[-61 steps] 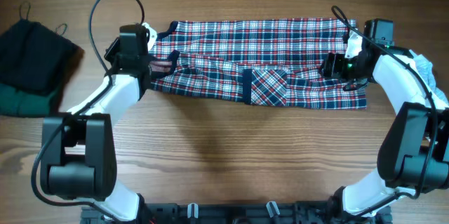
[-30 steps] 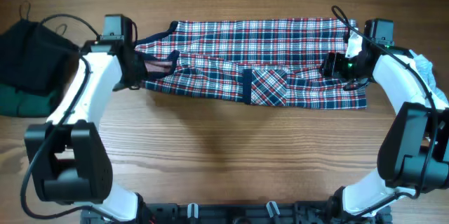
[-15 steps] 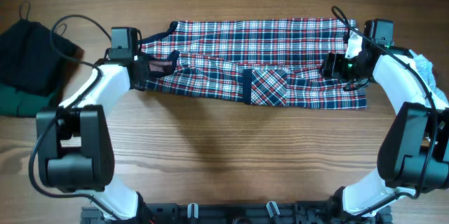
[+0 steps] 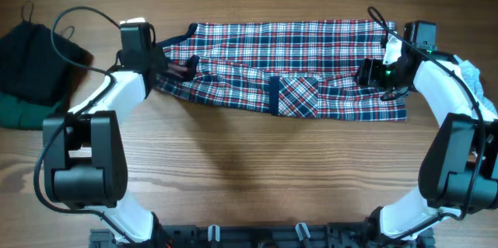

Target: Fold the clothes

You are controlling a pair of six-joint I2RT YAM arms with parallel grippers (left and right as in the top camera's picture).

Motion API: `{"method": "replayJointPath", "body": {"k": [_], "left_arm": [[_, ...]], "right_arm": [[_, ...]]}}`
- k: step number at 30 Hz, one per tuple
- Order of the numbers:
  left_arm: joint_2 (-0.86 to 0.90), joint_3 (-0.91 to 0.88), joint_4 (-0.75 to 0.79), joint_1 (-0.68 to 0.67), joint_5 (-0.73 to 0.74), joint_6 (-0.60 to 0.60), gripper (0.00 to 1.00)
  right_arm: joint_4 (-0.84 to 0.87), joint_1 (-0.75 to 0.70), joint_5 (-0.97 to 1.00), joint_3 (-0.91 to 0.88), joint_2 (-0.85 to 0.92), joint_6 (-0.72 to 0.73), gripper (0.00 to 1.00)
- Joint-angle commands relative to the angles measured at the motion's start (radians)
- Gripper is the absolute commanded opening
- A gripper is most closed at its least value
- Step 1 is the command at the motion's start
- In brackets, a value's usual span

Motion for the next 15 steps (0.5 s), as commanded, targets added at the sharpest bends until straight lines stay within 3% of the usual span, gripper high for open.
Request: {"method": "replayJointPath", "body": {"k": [1, 6, 9, 15], "left_arm": [[-0.024, 0.021, 0.037, 0.024, 0.044, 0.001, 0.5], [-0.197, 0.056, 0.018, 0.024, 0.076, -0.01, 1.0], [-0.326, 0.056, 0.007, 0.027, 0.074, -0.009, 1.0], [-0.368, 0.056, -0.012, 0.055, 0.068, -0.009, 1.0]], "right_arm": [[0.013, 0.006, 0.009, 0.005, -0.014, -0.014, 0.81], [0.013, 0.006, 0.009, 0.005, -0.014, -0.013, 0.86], [0.037, 0.006, 0.009, 0.008, -0.014, -0.014, 1.0], [0.228, 0.006, 0.009, 0.008, -0.014, -0.013, 1.0]]}}
